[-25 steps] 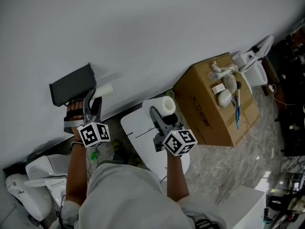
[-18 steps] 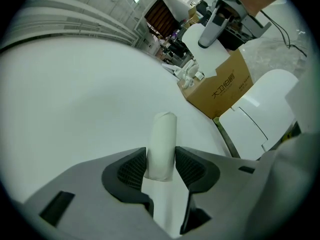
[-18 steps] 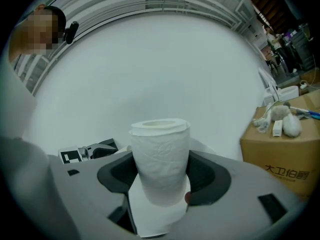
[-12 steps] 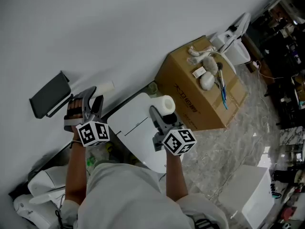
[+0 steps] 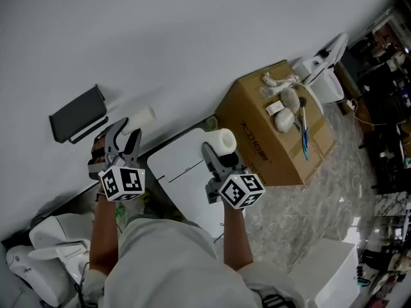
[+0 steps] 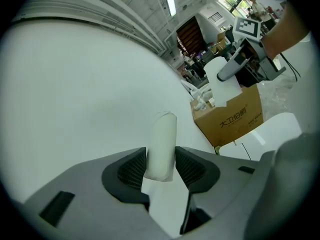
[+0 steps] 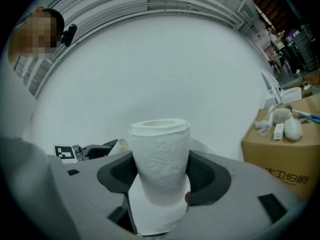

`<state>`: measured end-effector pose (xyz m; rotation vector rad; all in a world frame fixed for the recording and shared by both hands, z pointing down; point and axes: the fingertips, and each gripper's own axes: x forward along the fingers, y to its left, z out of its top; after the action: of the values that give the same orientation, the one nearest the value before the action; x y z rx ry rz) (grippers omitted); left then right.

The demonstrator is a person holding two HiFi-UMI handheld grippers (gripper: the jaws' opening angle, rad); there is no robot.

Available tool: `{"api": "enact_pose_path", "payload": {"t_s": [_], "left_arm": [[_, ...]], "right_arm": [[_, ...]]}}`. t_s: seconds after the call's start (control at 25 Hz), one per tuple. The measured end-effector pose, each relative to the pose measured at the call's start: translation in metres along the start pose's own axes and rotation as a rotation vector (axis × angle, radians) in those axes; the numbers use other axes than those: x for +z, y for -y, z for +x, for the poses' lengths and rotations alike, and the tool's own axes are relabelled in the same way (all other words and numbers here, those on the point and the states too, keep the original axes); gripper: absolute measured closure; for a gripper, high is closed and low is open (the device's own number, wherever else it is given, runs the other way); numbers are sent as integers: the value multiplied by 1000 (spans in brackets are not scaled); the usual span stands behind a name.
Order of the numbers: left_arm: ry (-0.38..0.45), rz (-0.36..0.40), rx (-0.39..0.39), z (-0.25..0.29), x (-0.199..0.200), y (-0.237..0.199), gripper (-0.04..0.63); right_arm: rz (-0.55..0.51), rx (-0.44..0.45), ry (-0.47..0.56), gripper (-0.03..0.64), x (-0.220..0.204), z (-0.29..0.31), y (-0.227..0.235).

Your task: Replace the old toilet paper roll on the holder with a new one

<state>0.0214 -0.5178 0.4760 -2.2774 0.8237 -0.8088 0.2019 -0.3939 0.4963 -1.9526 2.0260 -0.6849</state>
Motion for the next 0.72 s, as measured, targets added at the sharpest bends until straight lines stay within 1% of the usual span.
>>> {"api": "enact_pose_path", "payload": {"t_s": [0.12, 0.24, 0.36, 0.48, 0.56, 0.72], "left_arm": [[0, -68, 47, -19, -5, -12, 394], [-1, -151, 95, -40, -14, -23, 394], [3, -233, 144, -60, -25, -35, 394], [0, -263, 197, -81, -35, -44, 394], [10, -300, 227, -95, -40, -50, 394], [37, -409, 296, -119, -52, -64, 394]], "right_arm": [[-1, 42, -12, 321, 0, 6, -11], [6, 84, -18, 321, 1, 12, -23], [-10, 126, -32, 321, 1, 21, -36], [-11, 164, -34, 321, 0, 27, -51], [10, 172, -28, 321, 1, 30, -55], [102, 202, -2, 321, 7, 39, -58]]}}
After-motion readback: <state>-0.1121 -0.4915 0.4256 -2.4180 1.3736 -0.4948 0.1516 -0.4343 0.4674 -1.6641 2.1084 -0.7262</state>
